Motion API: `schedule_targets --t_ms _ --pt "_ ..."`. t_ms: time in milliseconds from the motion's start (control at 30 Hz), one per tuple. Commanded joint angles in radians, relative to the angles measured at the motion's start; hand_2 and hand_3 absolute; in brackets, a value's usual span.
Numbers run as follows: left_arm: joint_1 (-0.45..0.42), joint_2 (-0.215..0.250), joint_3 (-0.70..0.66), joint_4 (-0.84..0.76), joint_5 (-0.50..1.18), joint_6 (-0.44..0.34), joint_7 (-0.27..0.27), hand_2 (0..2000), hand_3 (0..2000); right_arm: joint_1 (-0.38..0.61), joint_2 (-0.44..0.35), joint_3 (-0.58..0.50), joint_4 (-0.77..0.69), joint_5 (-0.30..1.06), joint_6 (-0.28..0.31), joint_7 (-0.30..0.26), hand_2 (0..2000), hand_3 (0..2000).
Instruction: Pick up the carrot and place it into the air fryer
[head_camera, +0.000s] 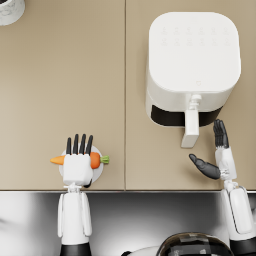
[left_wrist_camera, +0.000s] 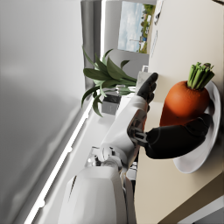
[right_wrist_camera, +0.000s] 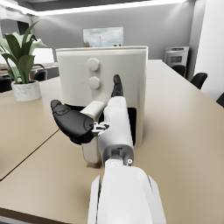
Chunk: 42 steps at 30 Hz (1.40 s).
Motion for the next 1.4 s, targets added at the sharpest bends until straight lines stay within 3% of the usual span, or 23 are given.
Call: schedule_targets --t_ms 33,100,133,167,267,300,367,467,567,667,733,933,1067,1100,1133,1233,1267,1333,1400 --pt "0.017 0.001 0.037 0.057 0.001 0.006 0.002 0 0 0.014 -0.007 -0.003 0.006 0.000 0.000 0.000 0 0" --pt "0.012 -0.003 0.056 0.067 0.003 0.025 0.009 0 0 0.010 -0.010 -0.010 0.013 0.000 0.000 0.000 0 0" --pt "0.008 -0.006 0.054 0.064 0.004 0.040 0.011 1361 327 0.016 -0.014 -0.016 0.004 0.000 0.000 0.000 0 0" --pt "0.007 -0.008 0.057 0.067 0.004 0.033 0.013 2000 653 0.019 -0.017 -0.016 -0.012 0.000 0.000 0.000 0 0" --pt "0.009 -0.009 0.048 0.040 0.004 0.078 0.032 2000 1633 0.051 -0.033 0.005 -0.131 0.000 0.000 0.000 0 0" --pt "0.018 -0.007 0.049 0.013 0.003 0.191 0.044 2000 1960 0.068 -0.041 0.005 -0.148 0.000 0.000 0.000 0 0" --pt "0.028 -0.006 0.035 -0.072 0.003 0.323 0.058 2000 2000 0.079 -0.048 0.020 -0.212 0.000 0.000 0.000 0 0" --pt "0.047 -0.009 0.007 -0.178 0.003 0.424 0.070 2000 2000 0.068 -0.050 0.035 -0.238 0.000 0.000 0.000 0 0" --pt "0.072 -0.017 -0.013 -0.255 0.003 0.442 0.077 2000 2000 0.050 -0.050 0.050 -0.236 0.000 0.000 0.000 0 0" --pt "0.052 -0.011 -0.007 -0.222 -0.128 0.444 0.080 2000 2000 0.039 -0.051 0.079 -0.248 0.000 0.000 0.000 0 0" --pt "0.080 -0.013 -0.027 -0.284 -0.215 0.447 0.080 2000 2000 0.035 -0.053 0.091 -0.263 0.000 0.000 0.000 0 0" --pt "0.078 -0.009 -0.015 -0.293 -0.348 0.450 0.081 2000 2000 0.094 -0.092 0.148 -0.311 0.000 -0.002 0.000 0 0" --pt "0.078 -0.005 0.003 -0.285 -0.364 0.450 0.081 2000 2000 0.121 -0.107 0.168 -0.318 0.002 -0.085 0.000 0 0" --pt "0.083 -0.005 0.008 -0.282 -0.365 0.450 0.081 2000 2000 0.122 -0.106 0.175 -0.325 0.003 -0.095 0.000 1361 327" --pt "0.083 -0.004 0.012 -0.283 -0.366 0.450 0.081 2000 2000 0.134 -0.111 0.180 -0.346 0.003 -0.126 0.000 2000 653" --pt "0.067 -0.001 0.012 -0.277 -0.368 0.450 0.081 2000 2000 0.169 -0.126 0.231 -0.427 0.004 -0.243 -0.001 2000 1633" --pt "0.075 0.000 0.025 -0.289 -0.368 0.450 0.081 2000 2000 0.178 -0.130 0.253 -0.456 0.004 -0.244 -0.001 2000 1960" --pt "0.075 0.001 0.026 -0.296 -0.369 0.450 0.081 2000 2000 0.192 -0.112 0.313 -0.461 0.009 -0.167 0.003 2000 2000" --pt "0.074 0.003 0.032 -0.289 -0.369 0.450 0.081 2000 2000 0.185 -0.068 0.388 -0.415 0.012 -0.174 0.004 2000 2000"
